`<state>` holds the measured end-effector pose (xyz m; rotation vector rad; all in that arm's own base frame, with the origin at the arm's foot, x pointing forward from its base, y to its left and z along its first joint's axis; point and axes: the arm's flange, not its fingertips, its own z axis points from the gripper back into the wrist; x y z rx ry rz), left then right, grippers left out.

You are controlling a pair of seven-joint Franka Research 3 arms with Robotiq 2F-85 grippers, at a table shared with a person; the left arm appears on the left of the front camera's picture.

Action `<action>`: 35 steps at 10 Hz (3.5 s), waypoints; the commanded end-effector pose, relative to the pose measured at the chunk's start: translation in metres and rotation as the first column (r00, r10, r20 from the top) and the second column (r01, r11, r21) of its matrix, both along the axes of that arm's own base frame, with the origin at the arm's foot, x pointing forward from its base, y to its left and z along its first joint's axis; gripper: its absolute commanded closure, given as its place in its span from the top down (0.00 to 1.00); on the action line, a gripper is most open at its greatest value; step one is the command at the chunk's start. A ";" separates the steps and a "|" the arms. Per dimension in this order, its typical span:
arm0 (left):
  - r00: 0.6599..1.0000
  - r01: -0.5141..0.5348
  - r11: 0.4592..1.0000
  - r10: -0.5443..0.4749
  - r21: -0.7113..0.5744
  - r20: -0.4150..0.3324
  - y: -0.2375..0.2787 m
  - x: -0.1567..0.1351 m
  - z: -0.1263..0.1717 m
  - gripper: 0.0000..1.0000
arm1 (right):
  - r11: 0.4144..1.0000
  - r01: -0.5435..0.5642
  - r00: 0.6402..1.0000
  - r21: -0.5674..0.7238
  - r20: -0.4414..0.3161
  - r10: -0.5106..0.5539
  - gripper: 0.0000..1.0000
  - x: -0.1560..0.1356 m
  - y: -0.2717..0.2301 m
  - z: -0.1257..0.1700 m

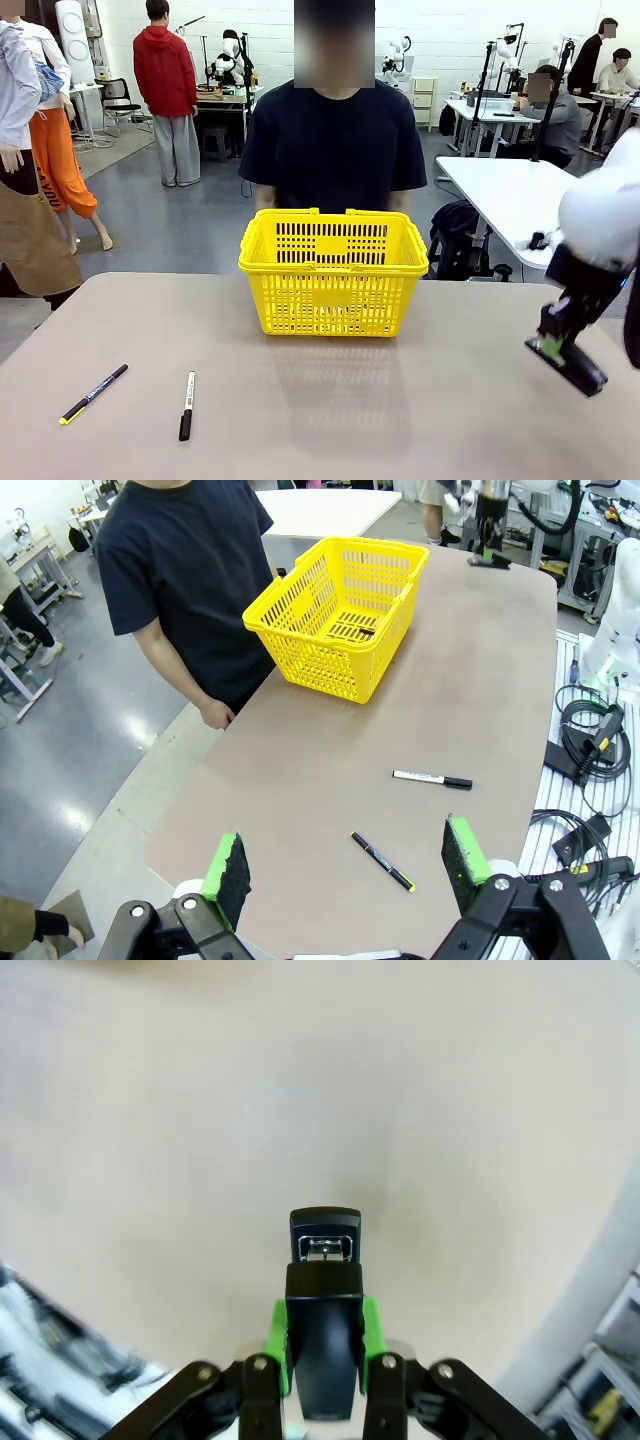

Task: Place the items the person wants into the basket.
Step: Pick up the item the person points to and place it in the Market Basket.

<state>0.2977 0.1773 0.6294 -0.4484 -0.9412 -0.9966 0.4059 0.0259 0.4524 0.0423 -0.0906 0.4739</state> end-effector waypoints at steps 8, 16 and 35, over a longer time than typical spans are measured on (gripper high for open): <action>1.000 0.016 1.000 -0.016 -0.002 0.019 0.002 0.000 -0.001 1.00 | 0.988 -0.138 0.980 -0.068 0.134 0.146 0.14 0.082 0.170 0.179; 1.000 0.016 1.000 -0.016 -0.002 0.019 0.002 0.000 -0.001 1.00 | 0.928 -0.363 0.928 -0.082 0.061 0.368 0.14 0.204 0.344 0.152; 1.000 0.016 1.000 -0.016 -0.002 0.019 0.002 0.000 -0.001 1.00 | 0.815 -0.579 0.815 0.011 0.030 0.579 0.32 0.238 0.331 0.020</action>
